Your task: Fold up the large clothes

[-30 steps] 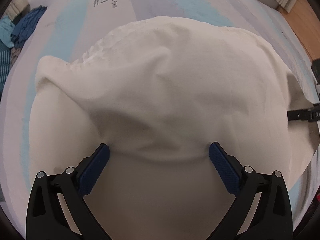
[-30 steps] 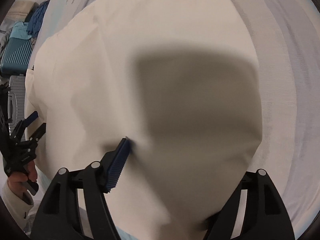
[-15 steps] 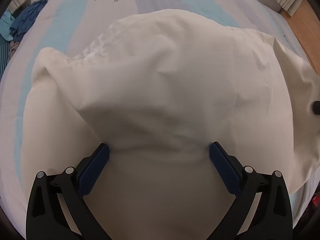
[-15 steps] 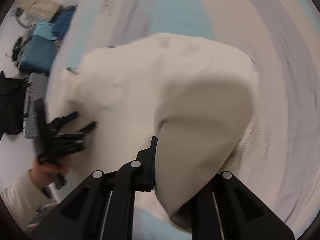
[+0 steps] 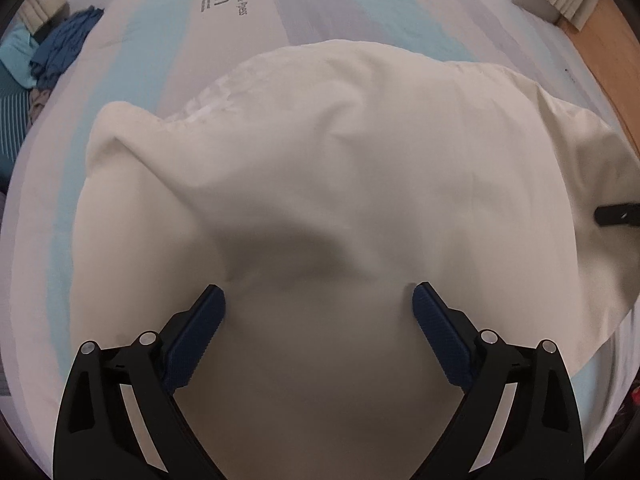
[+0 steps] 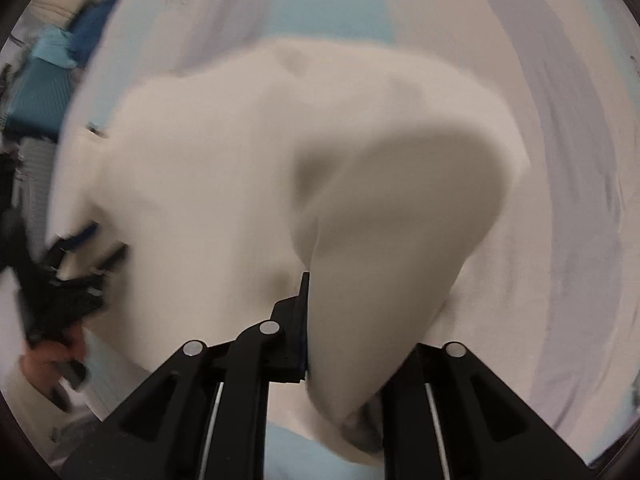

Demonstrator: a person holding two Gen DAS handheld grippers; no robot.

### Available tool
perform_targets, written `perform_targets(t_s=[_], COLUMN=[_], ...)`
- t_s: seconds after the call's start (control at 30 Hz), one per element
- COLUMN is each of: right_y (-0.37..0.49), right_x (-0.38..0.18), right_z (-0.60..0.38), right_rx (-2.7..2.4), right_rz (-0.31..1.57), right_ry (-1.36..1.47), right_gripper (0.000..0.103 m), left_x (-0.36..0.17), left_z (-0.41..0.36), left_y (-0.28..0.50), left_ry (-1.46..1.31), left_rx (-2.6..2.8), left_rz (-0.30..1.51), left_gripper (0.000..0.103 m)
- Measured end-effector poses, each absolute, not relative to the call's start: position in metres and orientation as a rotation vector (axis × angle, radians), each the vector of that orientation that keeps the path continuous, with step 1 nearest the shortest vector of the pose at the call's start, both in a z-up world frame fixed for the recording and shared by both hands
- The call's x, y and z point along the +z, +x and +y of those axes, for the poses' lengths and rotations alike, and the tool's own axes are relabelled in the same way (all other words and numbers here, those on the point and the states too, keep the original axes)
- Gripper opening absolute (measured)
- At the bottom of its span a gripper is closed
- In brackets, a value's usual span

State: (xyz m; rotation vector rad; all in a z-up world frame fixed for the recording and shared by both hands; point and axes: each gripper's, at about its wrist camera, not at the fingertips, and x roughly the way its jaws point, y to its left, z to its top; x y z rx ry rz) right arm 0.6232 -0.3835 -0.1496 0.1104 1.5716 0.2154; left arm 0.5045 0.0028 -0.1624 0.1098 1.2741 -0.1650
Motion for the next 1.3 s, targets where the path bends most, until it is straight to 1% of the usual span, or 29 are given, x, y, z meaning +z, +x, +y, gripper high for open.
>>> perform_targets(t_s=[0.13, 0.17, 0.2, 0.27, 0.3, 0.33, 0.37, 0.4, 0.5, 0.6, 0.7, 0.83, 0.87, 1.0, 1.1, 1.13, 1.17, 1.2, 1.23, 1.27, 1.3], right_y=[0.624, 0.625, 0.628, 0.628, 0.627, 0.627, 0.626, 0.626, 0.622, 0.623, 0.619, 0.605, 0.599, 0.595, 0.599, 0.59, 0.586, 0.586, 0.587, 0.588, 0.589], right_x=[-0.171, -0.179, -0.186, -0.197, -0.2, -0.202, -0.203, -0.202, -0.194, -0.181, -0.157, -0.118, -0.109, -0.109, -0.125, -0.132, -0.137, -0.138, -0.138, -0.139, -0.142], right_z=[-0.377, -0.372, -0.369, -0.362, -0.359, -0.357, -0.355, -0.354, -0.344, -0.346, -0.34, -0.299, -0.281, -0.251, -0.268, -0.279, -0.287, -0.302, -0.317, -0.333, -0.349], right_rx=[0.241, 0.253, 0.249, 0.235, 0.236, 0.252, 0.268, 0.296, 0.305, 0.296, 0.306, 0.326, 0.319, 0.269, 0.212, 0.201, 0.189, 0.164, 0.144, 0.13, 0.123], right_rz=[1.592, 1.599, 1.601, 1.598, 1.591, 1.586, 1.589, 1.596, 1.582, 1.569, 1.521, 1.443, 1.413, 1.377, 1.412, 1.418, 1.424, 1.421, 1.415, 1.416, 1.424], right_ry=[0.04, 0.027, 0.02, 0.008, -0.003, 0.007, 0.033, 0.065, 0.03, 0.115, 0.137, 0.047, -0.016, -0.123, -0.098, -0.102, -0.114, -0.112, -0.09, -0.071, -0.062], right_gripper=[0.048, 0.061, 0.065, 0.069, 0.063, 0.054, 0.037, 0.01, 0.008, 0.008, 0.008, 0.008, 0.008, 0.008, 0.008, 0.01, 0.015, 0.029, 0.04, 0.061, 0.065], left_x=[-0.166, -0.166, -0.166, -0.167, -0.167, -0.167, -0.167, -0.167, -0.165, -0.167, -0.168, -0.167, -0.165, -0.162, -0.16, -0.158, -0.158, -0.157, -0.157, -0.157, -0.156], left_z=[0.004, 0.002, -0.001, -0.006, -0.006, -0.006, -0.003, -0.003, -0.001, 0.001, 0.0, 0.003, 0.005, 0.006, 0.003, 0.003, 0.002, 0.002, 0.002, 0.002, 0.001], left_y=[0.504, 0.504, 0.503, 0.505, 0.506, 0.508, 0.51, 0.511, 0.51, 0.512, 0.511, 0.513, 0.513, 0.512, 0.512, 0.513, 0.513, 0.514, 0.514, 0.515, 0.515], left_ry=[0.11, 0.111, 0.115, 0.12, 0.118, 0.116, 0.114, 0.117, 0.107, 0.104, 0.105, 0.095, 0.087, 0.086, 0.111, 0.118, 0.121, 0.123, 0.125, 0.126, 0.125], left_rx=[-0.163, -0.163, -0.164, -0.167, -0.169, -0.171, -0.172, -0.173, -0.175, -0.178, -0.18, -0.181, -0.179, -0.175, -0.183, -0.186, -0.188, -0.188, -0.188, -0.186, -0.183], left_rz=[1.27, 1.272, 1.274, 1.282, 1.286, 1.288, 1.29, 1.291, 1.295, 1.297, 1.297, 1.295, 1.292, 1.292, 1.299, 1.3, 1.301, 1.301, 1.301, 1.3, 1.301], left_gripper=[0.093, 0.093, 0.093, 0.093, 0.093, 0.093, 0.094, 0.094, 0.094, 0.094, 0.095, 0.095, 0.095, 0.094, 0.094, 0.094, 0.094, 0.094, 0.094, 0.094, 0.094])
